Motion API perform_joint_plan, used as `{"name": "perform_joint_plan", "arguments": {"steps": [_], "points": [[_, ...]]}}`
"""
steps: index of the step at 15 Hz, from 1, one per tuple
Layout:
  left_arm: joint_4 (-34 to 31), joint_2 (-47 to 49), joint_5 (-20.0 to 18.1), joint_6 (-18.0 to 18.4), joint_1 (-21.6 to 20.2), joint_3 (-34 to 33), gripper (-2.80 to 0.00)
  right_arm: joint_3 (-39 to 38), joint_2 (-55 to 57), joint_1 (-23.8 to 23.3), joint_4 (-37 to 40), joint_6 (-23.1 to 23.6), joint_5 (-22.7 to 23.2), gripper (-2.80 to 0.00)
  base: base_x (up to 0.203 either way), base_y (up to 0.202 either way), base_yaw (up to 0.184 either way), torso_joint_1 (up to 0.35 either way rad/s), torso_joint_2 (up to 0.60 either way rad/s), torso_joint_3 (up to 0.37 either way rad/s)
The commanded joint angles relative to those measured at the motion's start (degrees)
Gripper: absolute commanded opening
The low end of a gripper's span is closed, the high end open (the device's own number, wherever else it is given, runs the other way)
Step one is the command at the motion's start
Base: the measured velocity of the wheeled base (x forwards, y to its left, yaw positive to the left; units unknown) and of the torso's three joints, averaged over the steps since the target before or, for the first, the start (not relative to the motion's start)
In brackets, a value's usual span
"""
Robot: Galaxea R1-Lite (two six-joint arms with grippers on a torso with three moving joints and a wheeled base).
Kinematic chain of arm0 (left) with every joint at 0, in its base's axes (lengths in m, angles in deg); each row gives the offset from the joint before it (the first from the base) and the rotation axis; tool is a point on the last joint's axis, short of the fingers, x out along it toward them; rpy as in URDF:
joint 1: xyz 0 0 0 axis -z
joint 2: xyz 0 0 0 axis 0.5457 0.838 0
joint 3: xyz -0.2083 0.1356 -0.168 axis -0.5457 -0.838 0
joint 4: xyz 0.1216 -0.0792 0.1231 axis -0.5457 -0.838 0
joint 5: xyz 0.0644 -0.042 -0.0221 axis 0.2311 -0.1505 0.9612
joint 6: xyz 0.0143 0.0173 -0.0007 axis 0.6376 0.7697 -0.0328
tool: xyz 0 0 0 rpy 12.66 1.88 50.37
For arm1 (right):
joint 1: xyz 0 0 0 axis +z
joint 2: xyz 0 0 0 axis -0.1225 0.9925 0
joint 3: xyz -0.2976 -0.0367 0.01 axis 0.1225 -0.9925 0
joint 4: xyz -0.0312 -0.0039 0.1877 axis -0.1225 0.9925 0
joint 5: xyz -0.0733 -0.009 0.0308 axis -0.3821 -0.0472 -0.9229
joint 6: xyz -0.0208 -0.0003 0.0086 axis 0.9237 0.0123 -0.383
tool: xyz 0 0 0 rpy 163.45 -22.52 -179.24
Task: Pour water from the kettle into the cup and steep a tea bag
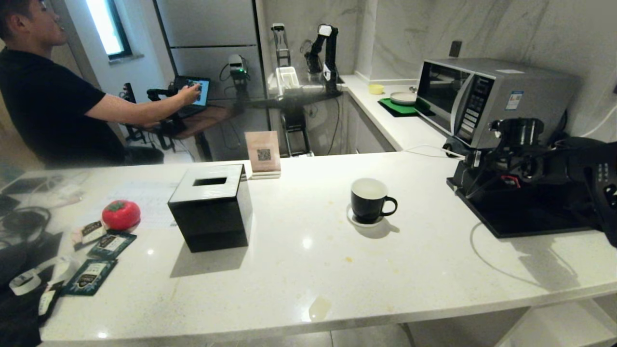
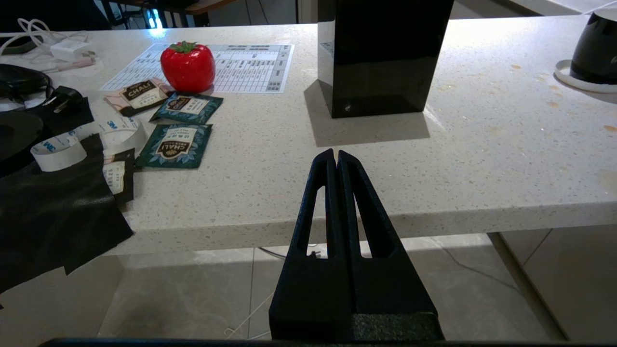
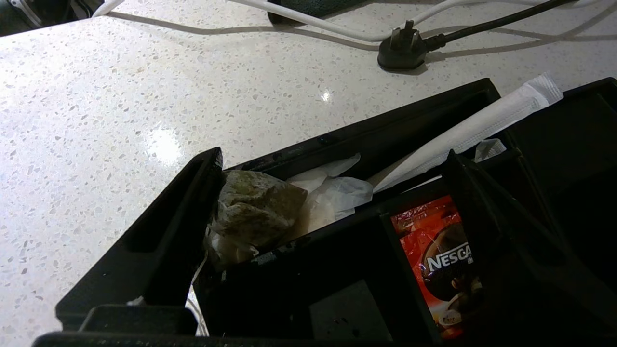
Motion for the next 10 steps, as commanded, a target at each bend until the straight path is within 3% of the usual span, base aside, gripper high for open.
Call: {"name": "perform_joint_plan", "arguments": {"steps": [1, 10], "points": [[0.02, -0.02, 0.05, -0.02, 0.01, 0.00, -2.80, 0.00, -0.13, 0.08, -0.05, -0.06, -0.01, 0.00, 0.000, 0.000, 0.000, 0.000, 0.00, 0.000], [0.02, -0.02, 0.05, -0.02, 0.01, 0.00, -2.80, -0.36, -1.89, 0.26, 0.03, -2.10, 0.08, 0.00, 0.000, 0.000, 0.000, 0.000, 0.00, 0.000]]}}
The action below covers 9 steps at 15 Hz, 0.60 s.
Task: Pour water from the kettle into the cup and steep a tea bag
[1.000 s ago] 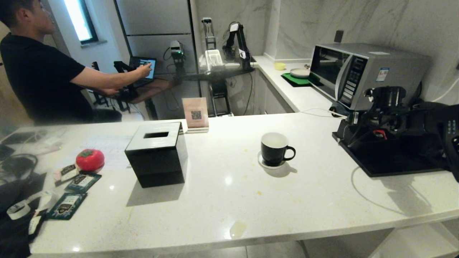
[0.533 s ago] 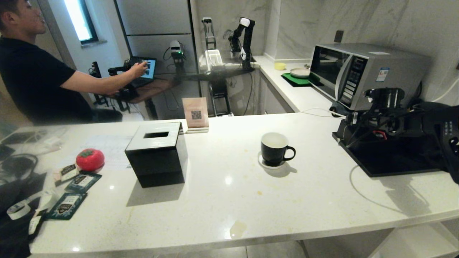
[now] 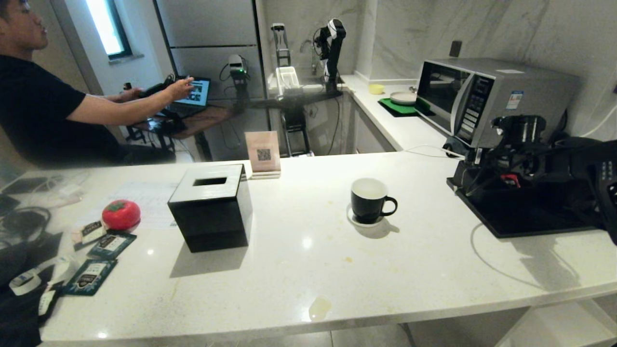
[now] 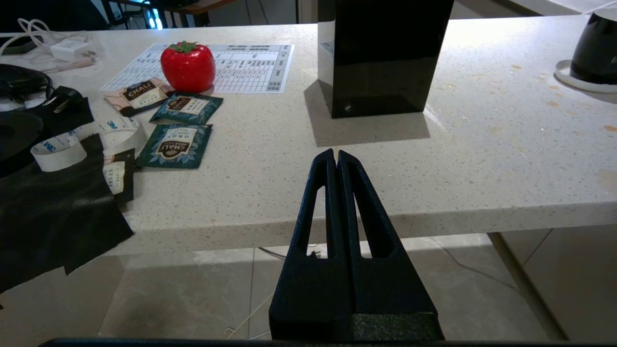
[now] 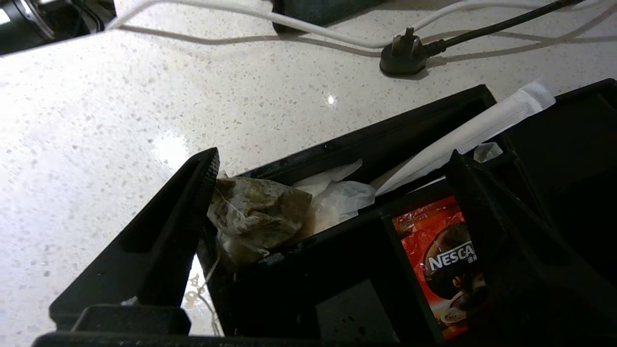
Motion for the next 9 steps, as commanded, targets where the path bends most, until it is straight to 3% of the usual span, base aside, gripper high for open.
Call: {"name": "perform_joint_plan", "arguments": {"steps": [1, 9], "points": [[0.02, -0.02, 0.02, -0.02, -0.01, 0.00, -2.80, -0.20, -0.88, 0.16, -0.05, -0.61, -0.12, 0.00, 0.000, 0.000, 0.000, 0.000, 0.00, 0.000], [0.02, -0.02, 0.02, -0.02, -0.01, 0.00, -2.80, -2.07, -0.89, 0.33, -0.02, -0.55, -0.29, 0.00, 0.000, 0.000, 0.000, 0.000, 0.00, 0.000]]}}
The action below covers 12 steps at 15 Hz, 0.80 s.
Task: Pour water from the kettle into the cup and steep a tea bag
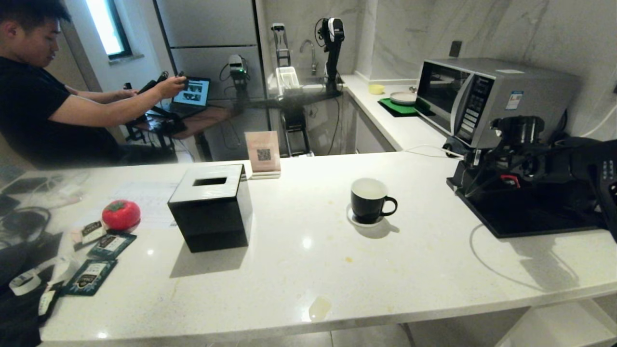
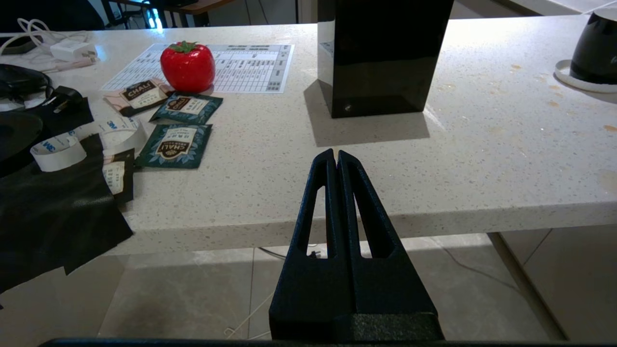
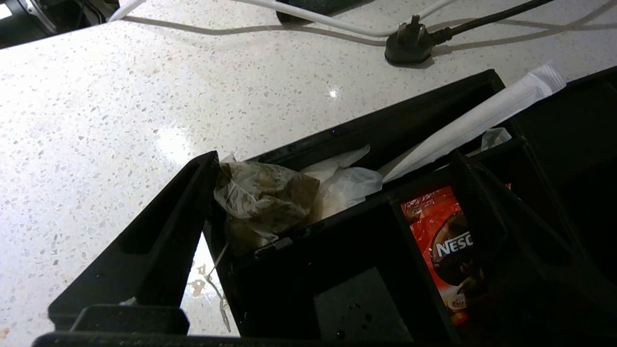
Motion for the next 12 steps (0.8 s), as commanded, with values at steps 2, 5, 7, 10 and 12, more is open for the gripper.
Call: {"name": "perform_joint_plan", "arguments": {"steps": [2, 5, 7, 10, 12], "points": [[0.02, -0.02, 0.04, -0.02, -0.01, 0.00, -2.80, -0.45, 0.13, 0.00, -0.25, 0.00, -0.11, 0.00, 0.000, 0.000, 0.000, 0.000, 0.00, 0.000], [0.02, -0.02, 0.04, -0.02, -0.01, 0.00, -2.80, -0.60, 0.31, -0.08, -0.26, 0.00, -0.11, 0.00, 0.000, 0.000, 0.000, 0.000, 0.00, 0.000], [0.02, -0.02, 0.04, -0.02, -0.01, 0.00, -2.80, -0.60, 0.66, -0.08, -0.17, 0.00, -0.12, 0.00, 0.000, 0.000, 0.000, 0.000, 0.00, 0.000], [0.02, -0.02, 0.04, -0.02, -0.01, 0.00, -2.80, -0.60, 0.83, -0.08, -0.26, 0.00, -0.37, 0.00, 0.000, 0.000, 0.000, 0.000, 0.00, 0.000], [0.02, -0.02, 0.04, -0.02, -0.01, 0.00, -2.80, -0.60, 0.84, -0.08, -0.17, 0.00, -0.37, -2.80, 0.000, 0.000, 0.000, 0.000, 0.00, 0.000]]}}
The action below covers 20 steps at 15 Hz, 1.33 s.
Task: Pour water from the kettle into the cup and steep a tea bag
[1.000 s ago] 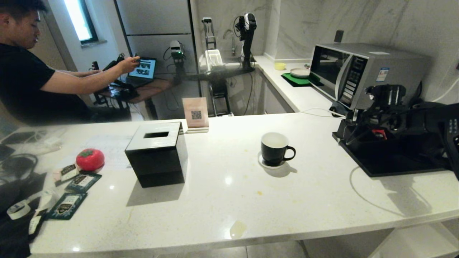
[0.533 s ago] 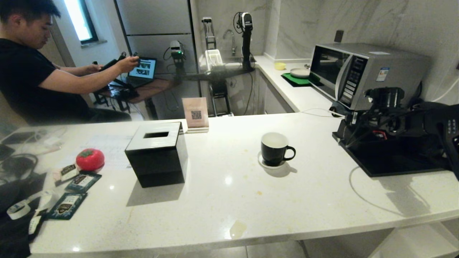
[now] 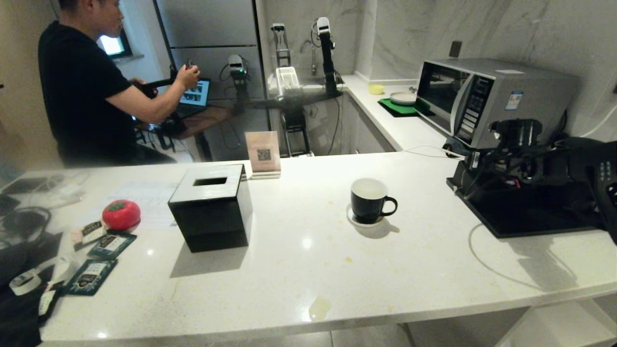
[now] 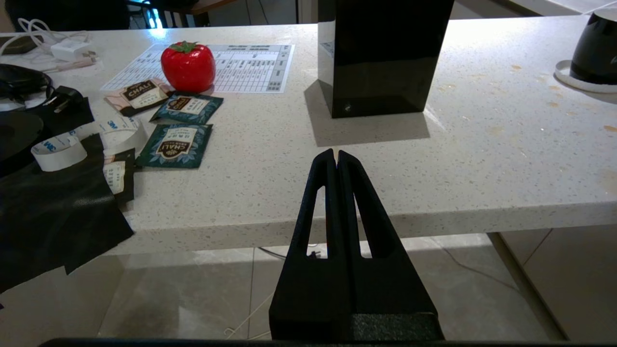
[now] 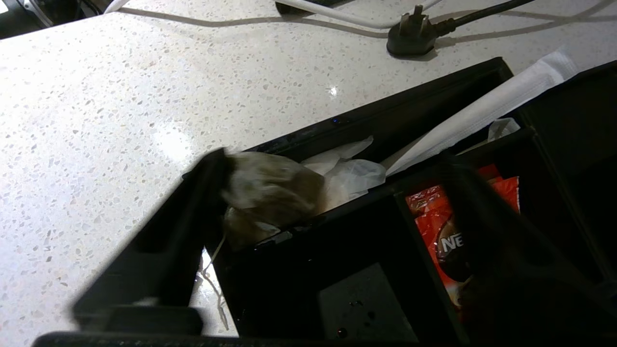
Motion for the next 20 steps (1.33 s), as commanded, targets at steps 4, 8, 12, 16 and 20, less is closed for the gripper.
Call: {"name": "perform_joint_plan", "arguments": {"steps": [4, 8, 12, 16, 20], "points": [[0.02, -0.02, 0.02, -0.02, -0.01, 0.00, -2.80, -0.09, 0.58, 0.07, 0.29, -0.02, -1.33, -2.80, 0.000, 0.000, 0.000, 0.000, 0.00, 0.000], [0.02, -0.02, 0.02, -0.02, -0.01, 0.00, -2.80, 0.00, 0.51, 0.08, 0.26, -0.02, -1.35, -2.80, 0.000, 0.000, 0.000, 0.000, 0.00, 0.000], [0.02, -0.02, 0.02, -0.02, -0.01, 0.00, -2.80, 0.00, -0.26, 0.25, 0.26, -0.65, -1.44, -2.80, 0.000, 0.000, 0.000, 0.000, 0.00, 0.000], [0.02, -0.02, 0.02, -0.02, -0.01, 0.00, -2.80, 0.00, -1.30, 0.39, 0.26, -0.72, -1.44, -2.80, 0.000, 0.000, 0.000, 0.000, 0.00, 0.000], [0.02, -0.02, 0.02, -0.02, -0.01, 0.00, -2.80, -1.10, -3.35, 0.48, 0.27, -0.72, -1.83, -2.80, 0.000, 0.000, 0.000, 0.000, 0.00, 0.000]]}}
